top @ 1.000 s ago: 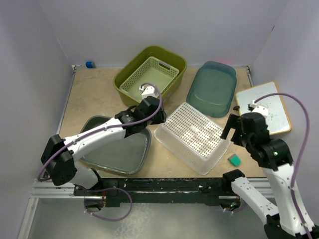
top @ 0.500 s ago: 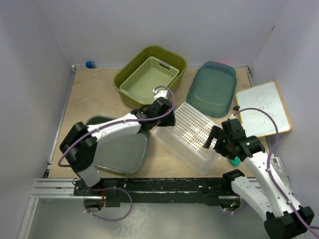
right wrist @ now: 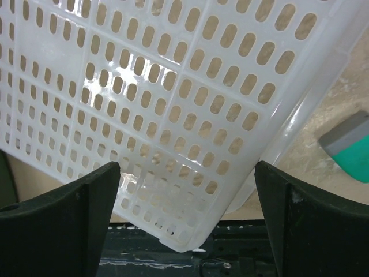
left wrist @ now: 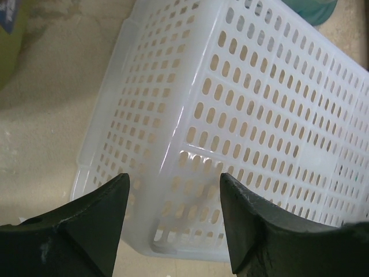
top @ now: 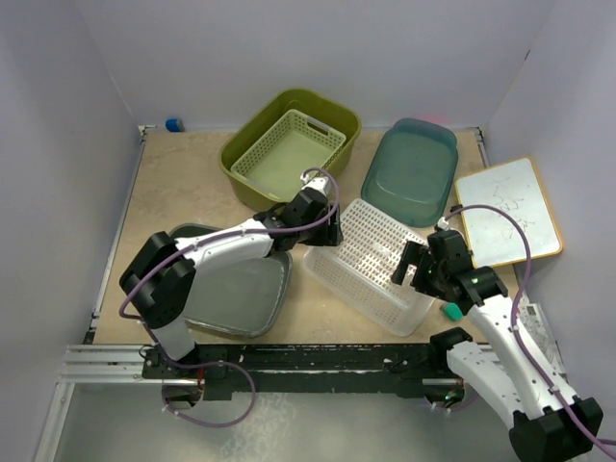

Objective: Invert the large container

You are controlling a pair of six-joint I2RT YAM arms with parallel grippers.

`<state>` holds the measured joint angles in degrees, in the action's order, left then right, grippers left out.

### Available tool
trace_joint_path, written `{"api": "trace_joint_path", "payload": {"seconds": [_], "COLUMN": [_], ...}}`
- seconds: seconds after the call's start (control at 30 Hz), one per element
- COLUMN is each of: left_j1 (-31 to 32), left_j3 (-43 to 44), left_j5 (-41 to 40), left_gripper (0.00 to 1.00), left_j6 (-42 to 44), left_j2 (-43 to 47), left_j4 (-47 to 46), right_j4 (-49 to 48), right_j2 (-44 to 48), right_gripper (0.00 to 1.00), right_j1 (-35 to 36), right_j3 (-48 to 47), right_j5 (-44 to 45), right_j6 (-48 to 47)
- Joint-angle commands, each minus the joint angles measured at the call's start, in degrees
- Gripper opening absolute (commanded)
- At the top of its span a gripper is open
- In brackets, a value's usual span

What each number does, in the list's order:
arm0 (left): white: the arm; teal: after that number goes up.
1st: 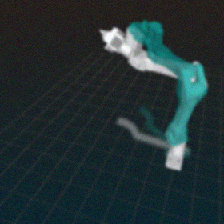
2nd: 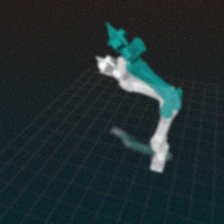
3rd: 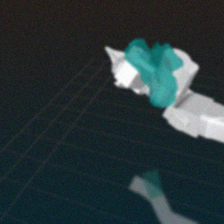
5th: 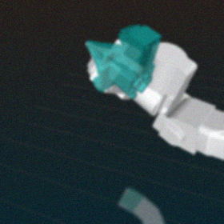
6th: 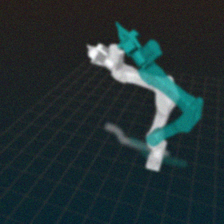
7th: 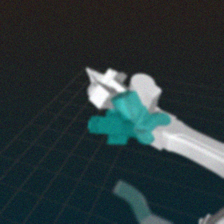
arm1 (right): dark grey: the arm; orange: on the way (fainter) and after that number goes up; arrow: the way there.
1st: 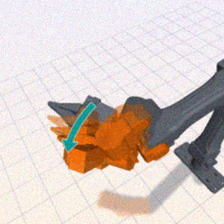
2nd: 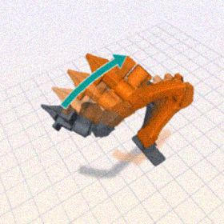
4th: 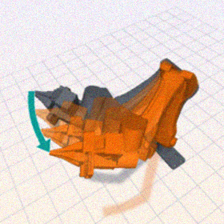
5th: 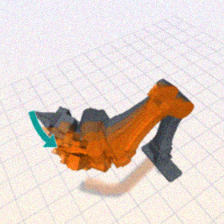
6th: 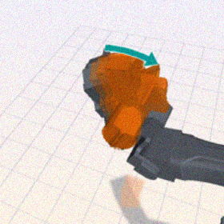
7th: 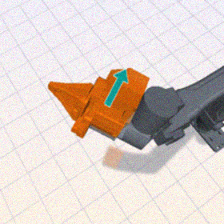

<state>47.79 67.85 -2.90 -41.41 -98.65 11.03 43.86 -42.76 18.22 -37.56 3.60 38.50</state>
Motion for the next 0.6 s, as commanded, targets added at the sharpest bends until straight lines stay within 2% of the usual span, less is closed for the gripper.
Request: {"api": "trace_joint_path", "payload": {"seconds": [0.0, 0.17, 0.3, 0.57], "left_j1": [4.9, 7.5, 9.6, 12.1], "left_j3": [-2.7, -5.2, -6.3, -3.8], "left_j5": [8.2, 8.9, 9.4, 11.6], "left_gripper": [0.60, 0.59, 0.59, 0.58], "left_j6": [-3.5, -5.4, -6.7, -8.0], "left_j2": [4.9, 6.1, 4.8, 0.6], "left_j4": [-2.1, -1.6, -4.4, -6.9], "right_j4": [-5.1, -2.0, 3.8, 10.6], "right_j2": [-0.6, -2.6, -3.4, 0.6], "right_gripper": [1.00, 1.00, 1.00, 1.00], "right_j1": [0.0, -0.2, -0.2, -0.2], "right_j3": [-2.2, -5.3, -8.3, -16.7], "right_j5": [2.0, 6.6, 12.8, 18.2], "right_j6": [-1.8, -1.1, 3.9, 5.1]}}
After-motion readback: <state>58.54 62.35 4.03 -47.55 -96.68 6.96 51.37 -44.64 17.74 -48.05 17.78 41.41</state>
